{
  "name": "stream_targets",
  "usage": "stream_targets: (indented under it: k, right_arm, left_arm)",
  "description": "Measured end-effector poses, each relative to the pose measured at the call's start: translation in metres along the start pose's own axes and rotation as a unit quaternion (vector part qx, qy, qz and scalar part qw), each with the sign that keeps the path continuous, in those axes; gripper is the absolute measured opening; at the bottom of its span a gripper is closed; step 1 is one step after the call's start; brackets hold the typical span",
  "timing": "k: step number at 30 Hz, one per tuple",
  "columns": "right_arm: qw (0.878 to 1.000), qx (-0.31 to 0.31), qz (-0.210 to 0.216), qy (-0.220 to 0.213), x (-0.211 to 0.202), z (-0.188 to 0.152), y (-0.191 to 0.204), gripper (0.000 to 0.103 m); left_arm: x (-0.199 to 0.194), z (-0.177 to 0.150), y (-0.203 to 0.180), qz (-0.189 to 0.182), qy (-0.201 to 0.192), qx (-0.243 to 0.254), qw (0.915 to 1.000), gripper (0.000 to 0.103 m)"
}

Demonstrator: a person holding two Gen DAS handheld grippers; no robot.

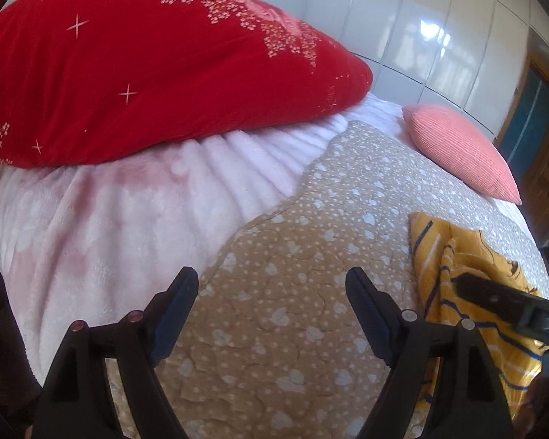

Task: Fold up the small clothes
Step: 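Grasp the sweater side edge with the right tool and fold it over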

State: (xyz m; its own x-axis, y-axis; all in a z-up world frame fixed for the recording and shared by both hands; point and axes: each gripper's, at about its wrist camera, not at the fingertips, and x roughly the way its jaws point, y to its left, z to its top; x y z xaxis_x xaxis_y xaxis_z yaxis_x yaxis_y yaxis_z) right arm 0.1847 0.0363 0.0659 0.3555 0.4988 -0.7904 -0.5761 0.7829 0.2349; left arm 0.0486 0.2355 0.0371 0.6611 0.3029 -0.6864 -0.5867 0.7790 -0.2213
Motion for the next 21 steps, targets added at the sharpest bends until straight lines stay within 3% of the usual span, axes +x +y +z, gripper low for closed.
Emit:
stream_targets:
  k: [5, 8, 10, 13, 14, 15, 21]
  right_arm:
    - [0.994, -0.043, -0.098, 0.038, 0.044, 0.006, 0.027, 0.082]
    - [0.981, -0.088, -0.16, 0.065, 0.067, -0.001, 0.039, 0.083]
    - [0.975, -0.112, -0.184, 0.061, 0.073, -0.006, 0.046, 0.083]
    - [0.975, -0.102, -0.19, 0.047, 0.07, -0.007, 0.043, 0.054]
    - [0.975, -0.096, -0.195, 0.043, 0.067, -0.007, 0.04, 0.03]
    - [0.975, -0.091, -0.198, 0.039, 0.064, -0.006, 0.036, 0.02]
    - [0.993, 0.001, -0.118, -0.016, -0.005, 0.006, -0.014, 0.015]
  left_arm:
    - [-0.001, 0.001, 0.002, -0.002, -0.002, 0.0, 1.0, 0.082]
    - [0.0, 0.001, 0.002, -0.005, 0.001, 0.001, 1.0, 0.082]
    - [0.0, 0.001, 0.002, -0.008, 0.002, 0.0, 1.0, 0.082]
    - [-0.003, 0.0, 0.003, -0.009, -0.002, 0.002, 1.0, 0.082]
    - [-0.005, 0.0, 0.003, -0.011, -0.004, 0.002, 0.9999, 0.082]
    - [-0.007, -0.001, 0.003, -0.013, -0.006, 0.002, 0.9999, 0.082]
    - [-0.018, -0.007, -0.006, -0.035, -0.017, 0.008, 0.9992, 0.082]
